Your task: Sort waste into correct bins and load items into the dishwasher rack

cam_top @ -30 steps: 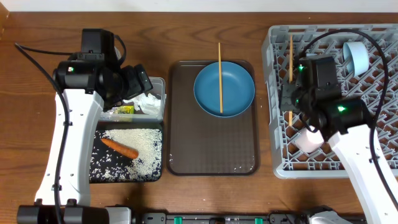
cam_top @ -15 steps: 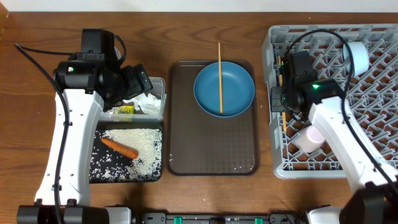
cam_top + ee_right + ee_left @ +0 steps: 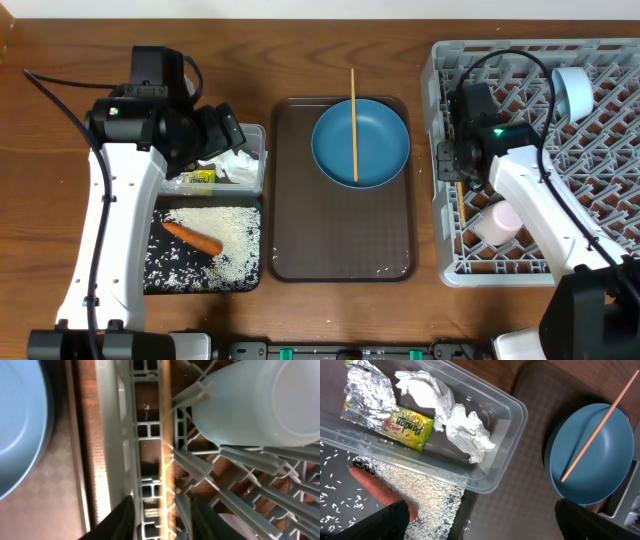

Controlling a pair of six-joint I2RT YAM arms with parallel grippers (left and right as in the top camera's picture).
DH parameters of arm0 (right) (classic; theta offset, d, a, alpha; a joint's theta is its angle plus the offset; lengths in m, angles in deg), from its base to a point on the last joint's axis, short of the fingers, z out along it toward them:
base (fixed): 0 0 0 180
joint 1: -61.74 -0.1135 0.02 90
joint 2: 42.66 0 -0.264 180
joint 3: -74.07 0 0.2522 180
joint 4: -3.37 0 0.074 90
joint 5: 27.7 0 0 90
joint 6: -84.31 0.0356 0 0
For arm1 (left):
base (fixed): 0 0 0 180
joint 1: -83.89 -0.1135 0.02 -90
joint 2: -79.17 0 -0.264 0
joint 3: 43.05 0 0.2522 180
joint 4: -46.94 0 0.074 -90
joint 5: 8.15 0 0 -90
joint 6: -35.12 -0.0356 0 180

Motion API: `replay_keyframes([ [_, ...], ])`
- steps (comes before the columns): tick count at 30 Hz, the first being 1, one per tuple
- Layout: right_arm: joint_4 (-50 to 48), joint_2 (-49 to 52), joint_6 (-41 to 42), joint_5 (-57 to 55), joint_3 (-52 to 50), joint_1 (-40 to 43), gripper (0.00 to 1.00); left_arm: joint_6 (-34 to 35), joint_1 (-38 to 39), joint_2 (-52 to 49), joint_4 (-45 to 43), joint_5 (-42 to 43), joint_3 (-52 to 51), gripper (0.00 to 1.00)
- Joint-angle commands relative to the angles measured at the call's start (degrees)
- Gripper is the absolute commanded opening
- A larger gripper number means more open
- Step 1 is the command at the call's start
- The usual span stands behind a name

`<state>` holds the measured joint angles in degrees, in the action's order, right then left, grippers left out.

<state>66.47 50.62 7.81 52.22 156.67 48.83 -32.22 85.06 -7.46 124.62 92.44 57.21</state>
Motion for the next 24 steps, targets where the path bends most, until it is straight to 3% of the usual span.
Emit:
replay_keyframes([
  [1, 1.33, -0.20, -1.60, 0.52, 1.36, 0.35, 0.37, 0.09, -0.24, 0.81, 0.11, 0.33, 1.38, 0.95],
  [8, 5.57, -2.75, -1.57, 12.59, 10.93, 0.07, 0.38, 0.07, -0.24, 0.81, 0.11, 0.33, 1.38, 0.95],
  [14, 0.63, -3.56, 1.09, 25.79, 14.08, -1.95, 0.36, 0.09, -0.24, 0.81, 0.11, 0.33, 1.38, 0.95],
  [24, -13.97, 1.64, 6.25, 17.94, 9.40, -9.79, 0.34, 0.09, -0.24, 0.81, 0.11, 0.33, 1.38, 0.95],
])
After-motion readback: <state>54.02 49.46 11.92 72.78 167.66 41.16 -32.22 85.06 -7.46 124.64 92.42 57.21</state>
